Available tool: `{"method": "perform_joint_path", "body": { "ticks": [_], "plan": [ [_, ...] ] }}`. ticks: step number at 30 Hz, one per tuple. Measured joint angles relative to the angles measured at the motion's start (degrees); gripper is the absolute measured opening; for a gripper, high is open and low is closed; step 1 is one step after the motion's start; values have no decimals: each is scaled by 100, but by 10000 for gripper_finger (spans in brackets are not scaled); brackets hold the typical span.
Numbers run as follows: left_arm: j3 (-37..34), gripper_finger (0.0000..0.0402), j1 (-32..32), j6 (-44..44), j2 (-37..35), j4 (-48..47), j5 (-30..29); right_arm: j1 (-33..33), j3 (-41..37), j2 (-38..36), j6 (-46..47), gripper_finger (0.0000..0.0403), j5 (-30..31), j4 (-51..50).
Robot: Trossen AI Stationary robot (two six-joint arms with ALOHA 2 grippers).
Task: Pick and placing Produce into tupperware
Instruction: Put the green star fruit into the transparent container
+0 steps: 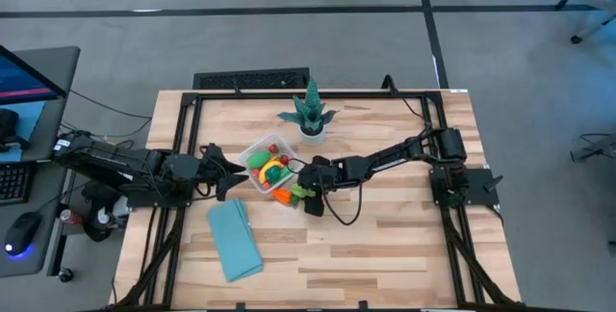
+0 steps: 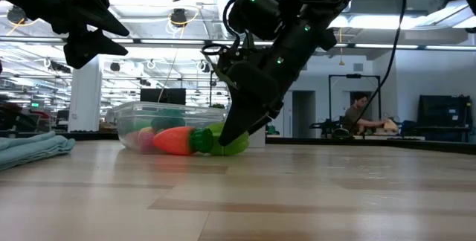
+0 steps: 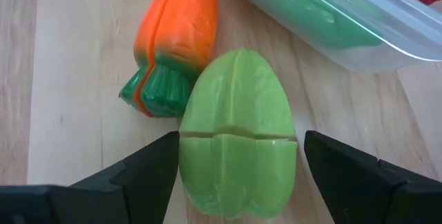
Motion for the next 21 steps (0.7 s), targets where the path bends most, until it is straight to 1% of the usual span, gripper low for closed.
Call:
{"method": "perform_joint_path", "body": {
  "ticks": [15,17,21],
  "plan": [
    [0,178,0,0,-2,-2,-44,0,0,0,3,301,0,-74],
    [0,178,0,0,-2,-2,-44,0,0,0,18,296,0,-72],
    [0,178,-1,0,0,0,-44,0,0,0,100,275,-1,-74]
  ]
}}
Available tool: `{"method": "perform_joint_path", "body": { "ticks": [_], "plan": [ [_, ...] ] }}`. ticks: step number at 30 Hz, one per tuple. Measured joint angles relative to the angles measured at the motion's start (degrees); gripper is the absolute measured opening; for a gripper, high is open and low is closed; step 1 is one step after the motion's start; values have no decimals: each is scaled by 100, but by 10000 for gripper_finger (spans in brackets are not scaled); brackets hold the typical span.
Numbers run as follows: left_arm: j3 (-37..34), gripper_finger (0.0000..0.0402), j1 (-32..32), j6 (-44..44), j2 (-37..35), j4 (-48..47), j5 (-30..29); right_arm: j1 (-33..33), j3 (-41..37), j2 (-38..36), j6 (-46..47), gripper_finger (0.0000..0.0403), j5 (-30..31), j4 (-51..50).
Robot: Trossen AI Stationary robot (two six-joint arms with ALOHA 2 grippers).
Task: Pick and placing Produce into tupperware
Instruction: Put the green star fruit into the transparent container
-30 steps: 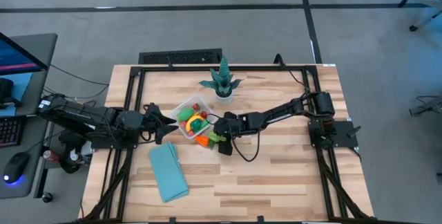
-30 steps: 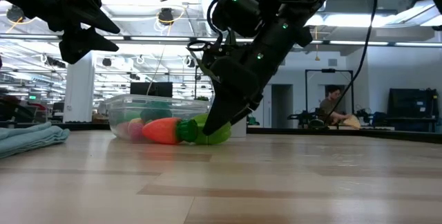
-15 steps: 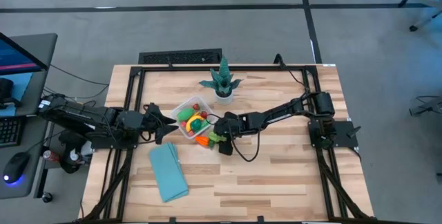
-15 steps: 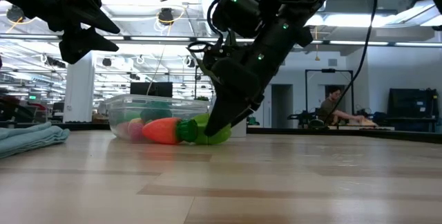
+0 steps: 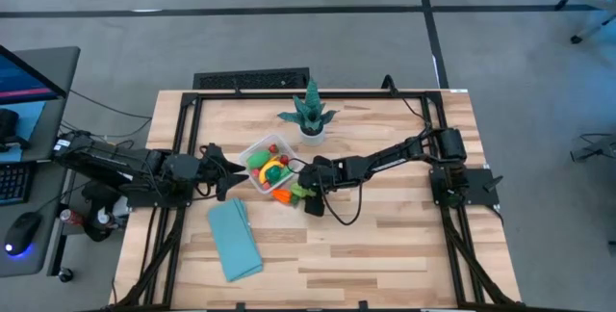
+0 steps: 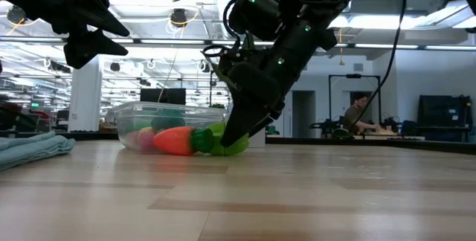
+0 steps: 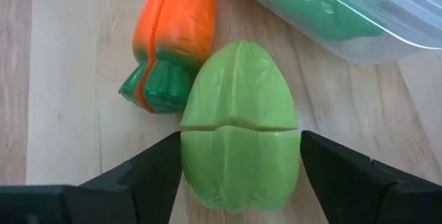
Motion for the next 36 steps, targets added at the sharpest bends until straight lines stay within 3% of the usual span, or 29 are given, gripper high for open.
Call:
{"method": "perform_joint_path", "body": {
  "ticks": [21,36],
  "plan": [
    [0,178,1,-4,-1,2,-1,2,0,0,16,212,-3,-62],
    [0,178,-2,-9,0,4,0,9,0,-2,53,213,-3,-101]
  ]
}}
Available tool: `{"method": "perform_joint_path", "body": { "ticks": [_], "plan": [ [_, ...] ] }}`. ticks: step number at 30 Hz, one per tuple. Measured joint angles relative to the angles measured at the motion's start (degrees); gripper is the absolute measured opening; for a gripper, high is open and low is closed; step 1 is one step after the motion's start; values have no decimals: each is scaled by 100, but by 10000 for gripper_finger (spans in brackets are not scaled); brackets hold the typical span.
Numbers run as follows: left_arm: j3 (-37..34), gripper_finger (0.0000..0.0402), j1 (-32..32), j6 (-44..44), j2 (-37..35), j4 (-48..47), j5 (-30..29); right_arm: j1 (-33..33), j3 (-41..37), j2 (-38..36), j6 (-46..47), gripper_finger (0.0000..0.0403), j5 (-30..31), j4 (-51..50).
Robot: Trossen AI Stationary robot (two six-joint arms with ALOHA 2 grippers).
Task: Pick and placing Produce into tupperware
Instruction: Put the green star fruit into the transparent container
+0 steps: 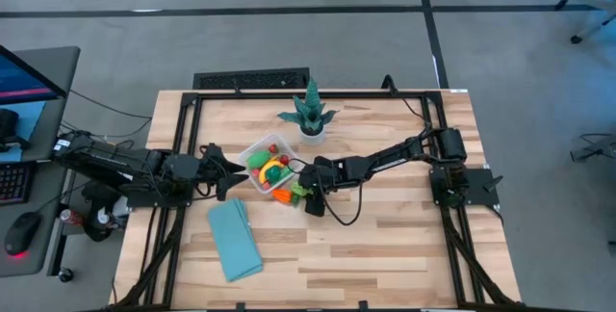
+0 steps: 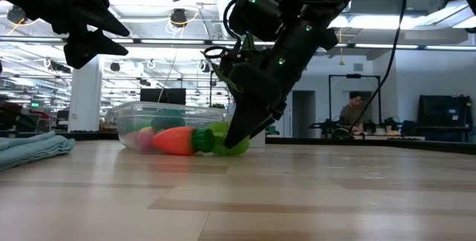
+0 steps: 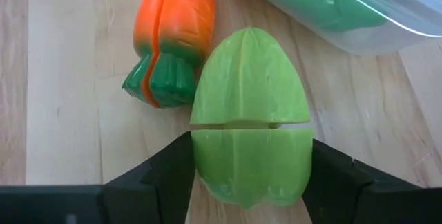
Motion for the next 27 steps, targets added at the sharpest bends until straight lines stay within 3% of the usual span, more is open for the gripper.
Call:
{"method": "perform_joint_path", "body": {
  "ticks": [11,27],
  "plan": [
    [0,178,0,-2,-2,4,0,0,-5,-66,-2,215,-8,-134],
    [0,178,0,-31,0,81,0,2,0,-845,-56,213,-20,-853]
  ]
}}
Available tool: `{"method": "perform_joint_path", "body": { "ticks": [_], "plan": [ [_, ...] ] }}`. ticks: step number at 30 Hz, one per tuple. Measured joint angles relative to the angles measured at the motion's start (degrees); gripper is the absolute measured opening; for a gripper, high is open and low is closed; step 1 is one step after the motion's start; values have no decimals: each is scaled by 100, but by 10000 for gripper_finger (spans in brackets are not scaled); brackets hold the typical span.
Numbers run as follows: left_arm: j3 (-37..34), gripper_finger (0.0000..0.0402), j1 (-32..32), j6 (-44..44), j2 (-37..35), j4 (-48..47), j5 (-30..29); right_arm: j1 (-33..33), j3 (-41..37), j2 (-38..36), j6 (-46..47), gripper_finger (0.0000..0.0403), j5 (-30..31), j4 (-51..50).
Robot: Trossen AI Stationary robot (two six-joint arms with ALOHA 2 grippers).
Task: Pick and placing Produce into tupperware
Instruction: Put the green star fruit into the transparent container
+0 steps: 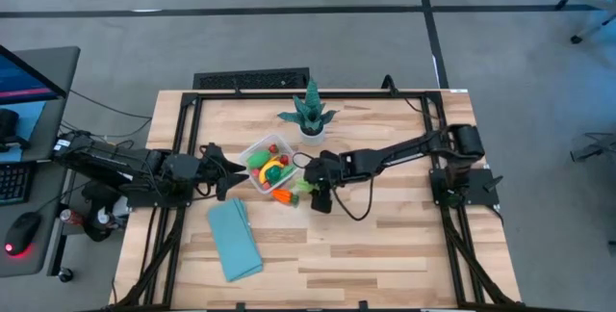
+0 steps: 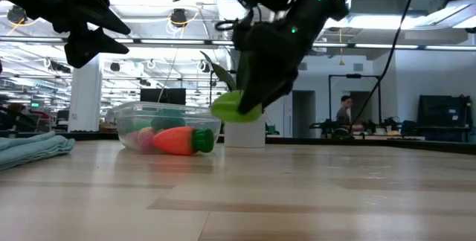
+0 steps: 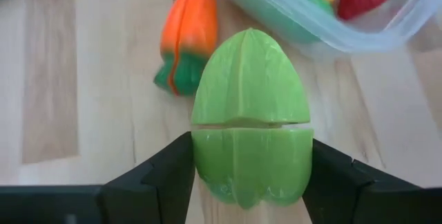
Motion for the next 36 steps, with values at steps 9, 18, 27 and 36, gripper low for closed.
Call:
{"method": "perform_joint_path", "body": {
  "ticks": [9,18,27,36],
  "plan": [
    [-2,178,0,4,-2,13,-41,0,-4,-742,0,219,0,-273],
    [-2,178,2,36,0,13,-170,-13,0,-1205,-2,213,26,271],
    [0,178,0,35,0,13,-177,-13,0,-1209,0,214,26,821],
    [-1,178,1,33,-2,41,-177,-92,0,-1209,-3,218,181,1415]
  ]
}}
